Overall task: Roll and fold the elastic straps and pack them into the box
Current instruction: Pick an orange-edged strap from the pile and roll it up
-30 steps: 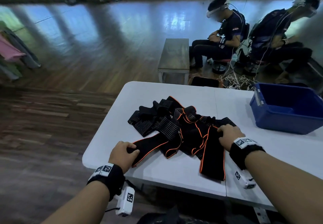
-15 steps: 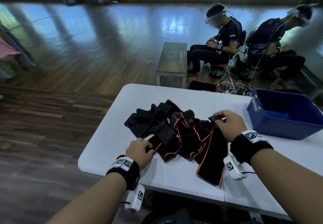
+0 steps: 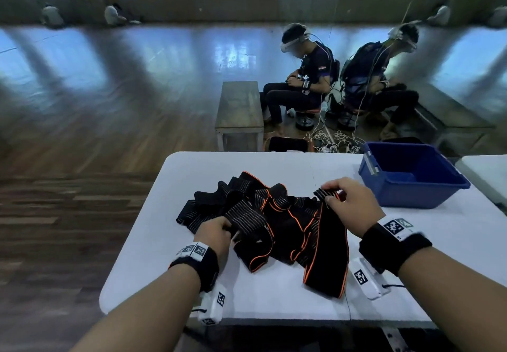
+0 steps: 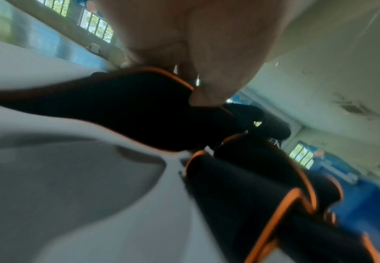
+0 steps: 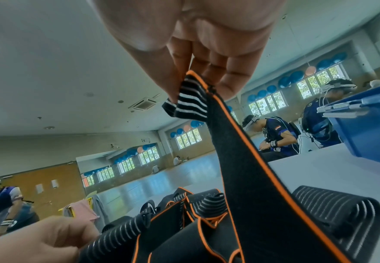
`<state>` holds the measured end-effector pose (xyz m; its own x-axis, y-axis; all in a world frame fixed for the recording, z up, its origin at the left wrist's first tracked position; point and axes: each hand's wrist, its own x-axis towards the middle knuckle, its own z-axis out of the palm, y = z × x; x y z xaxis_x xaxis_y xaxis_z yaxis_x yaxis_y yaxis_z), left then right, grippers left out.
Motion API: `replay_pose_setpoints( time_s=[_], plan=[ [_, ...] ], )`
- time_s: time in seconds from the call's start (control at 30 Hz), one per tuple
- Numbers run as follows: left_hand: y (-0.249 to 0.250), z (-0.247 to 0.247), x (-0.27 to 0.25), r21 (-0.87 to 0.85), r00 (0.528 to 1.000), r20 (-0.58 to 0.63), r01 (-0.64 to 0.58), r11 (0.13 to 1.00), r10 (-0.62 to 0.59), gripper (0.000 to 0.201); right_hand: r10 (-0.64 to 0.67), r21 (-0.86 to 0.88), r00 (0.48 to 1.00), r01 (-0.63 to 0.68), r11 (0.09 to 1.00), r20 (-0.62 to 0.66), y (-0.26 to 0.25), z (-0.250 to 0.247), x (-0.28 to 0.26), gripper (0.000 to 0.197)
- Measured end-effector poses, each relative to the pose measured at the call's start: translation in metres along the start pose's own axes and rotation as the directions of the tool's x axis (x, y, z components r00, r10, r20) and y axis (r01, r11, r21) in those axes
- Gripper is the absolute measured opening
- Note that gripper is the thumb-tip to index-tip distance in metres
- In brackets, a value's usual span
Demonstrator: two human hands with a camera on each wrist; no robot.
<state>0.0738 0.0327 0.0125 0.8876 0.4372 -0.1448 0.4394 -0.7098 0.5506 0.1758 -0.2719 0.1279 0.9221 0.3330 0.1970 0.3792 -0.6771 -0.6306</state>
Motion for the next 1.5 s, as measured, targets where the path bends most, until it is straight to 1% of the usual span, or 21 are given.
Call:
replay_pose_setpoints(
  time_s=[0.2,0.23,0.3,0.37,0.47,0.5,0.57,0.63,0.7,0.8,0.87,0.9,0.97,1.0,1.03,1.1,1.2,1.23,1.33,1.43,1.5],
  plan=[
    [0.022,-0.059,0.027,-0.065,0.997,-0.003,-0.082,0.995,0.082,0.010,-0.001,-0.005,0.999,0.001,1.000,-0.054,-0.025,-0.016,0.010,0.024],
    [0.025,-0.068,0.030,-0.075,0.995,-0.015,-0.101,0.992,0.100,0.010,0.002,0.008,0.998,-0.002,1.000,-0.066,-0.030,-0.019,0.013,0.024],
    [0.031,-0.085,0.036,-0.102,0.989,-0.045,-0.147,0.984,0.143,0.016,0.011,0.043,0.996,-0.007,0.999,-0.091,-0.041,-0.026,0.020,0.024],
    [0.041,-0.102,0.036,-0.118,0.979,-0.048,-0.205,0.972,0.200,0.021,0.013,0.089,0.993,-0.002,0.996,-0.115,-0.052,-0.033,0.026,0.024],
    [0.063,-0.126,0.031,-0.128,0.955,-0.074,-0.295,0.947,0.287,0.023,0.010,0.157,0.988,0.014,0.988,-0.151,-0.065,-0.044,0.038,0.022],
    [0.070,-0.132,0.030,-0.139,0.947,-0.099,-0.318,0.938,0.307,0.023,0.016,0.178,0.989,0.011,0.984,-0.150,-0.068,-0.048,0.042,0.020],
    [0.086,-0.144,0.026,-0.185,0.934,-0.150,-0.350,0.918,0.325,0.027,0.033,0.209,0.994,-0.009,0.978,-0.108,-0.073,-0.052,0.049,0.016],
    [0.100,-0.153,0.022,-0.276,0.925,-0.187,-0.373,0.886,0.331,0.028,0.037,0.237,0.998,-0.022,0.971,-0.059,-0.077,-0.056,0.053,0.015],
    [0.117,-0.159,0.016,-0.363,0.918,-0.209,-0.393,0.845,0.337,0.025,0.025,0.270,0.998,-0.010,0.963,-0.054,-0.080,-0.059,0.056,0.015],
    [0.139,-0.158,0.009,-0.457,0.915,-0.237,-0.402,0.793,0.327,0.023,0.013,0.336,0.998,0.006,0.942,-0.053,-0.081,-0.060,0.057,0.018],
    [0.152,-0.150,0.004,-0.539,0.923,-0.218,-0.385,0.749,0.317,0.022,0.017,0.386,0.999,0.002,0.923,-0.046,-0.078,-0.059,0.057,0.018],
    [0.158,-0.145,0.001,-0.573,0.927,-0.195,-0.374,0.729,0.321,0.024,0.015,0.403,0.999,0.003,0.915,-0.042,-0.075,-0.059,0.057,0.018],
    [0.173,-0.135,-0.006,-0.614,0.933,-0.125,-0.340,0.713,0.338,0.044,-0.005,0.423,0.999,0.020,0.906,-0.035,-0.067,-0.060,0.057,0.019],
    [0.181,-0.130,-0.009,-0.622,0.938,-0.093,-0.317,0.715,0.335,0.051,-0.019,0.427,0.999,0.030,0.904,-0.031,-0.064,-0.061,0.057,0.019],
    [0.188,-0.125,-0.012,-0.627,0.940,-0.081,-0.306,0.717,0.330,0.052,-0.027,0.428,0.999,0.036,0.903,-0.027,-0.060,-0.063,0.057,0.019],
    [0.201,-0.114,-0.013,-0.641,0.942,-0.123,-0.315,0.700,0.312,0.042,-0.025,0.442,1.000,0.026,0.896,-0.007,-0.050,-0.068,0.057,0.020],
    [0.217,-0.099,-0.012,-0.693,0.949,-0.173,-0.307,0.652,0.263,0.016,-0.013,0.494,1.000,-0.002,0.869,0.027,-0.032,-0.076,0.055,0.019],
    [0.222,-0.094,-0.011,-0.702,0.952,-0.179,-0.301,0.646,0.250,0.013,-0.013,0.497,1.000,-0.001,0.868,0.025,-0.026,-0.079,0.055,0.018],
    [0.238,-0.082,-0.015,-0.702,0.956,-0.177,-0.290,0.650,0.236,0.022,0.004,0.532,0.999,-0.024,0.847,0.040,-0.011,-0.088,0.055,0.019],
    [0.259,-0.068,-0.025,-0.686,0.964,-0.146,-0.260,0.679,0.222,0.032,0.007,0.568,1.000,-0.023,0.823,0.031,0.002,-0.101,0.056,0.023],
    [0.272,-0.058,-0.031,-0.619,0.950,-0.205,-0.313,0.720,0.236,0.031,0.026,0.585,1.000,-0.022,0.811,0.002,0.010,-0.109,0.058,0.025]
  ],
)
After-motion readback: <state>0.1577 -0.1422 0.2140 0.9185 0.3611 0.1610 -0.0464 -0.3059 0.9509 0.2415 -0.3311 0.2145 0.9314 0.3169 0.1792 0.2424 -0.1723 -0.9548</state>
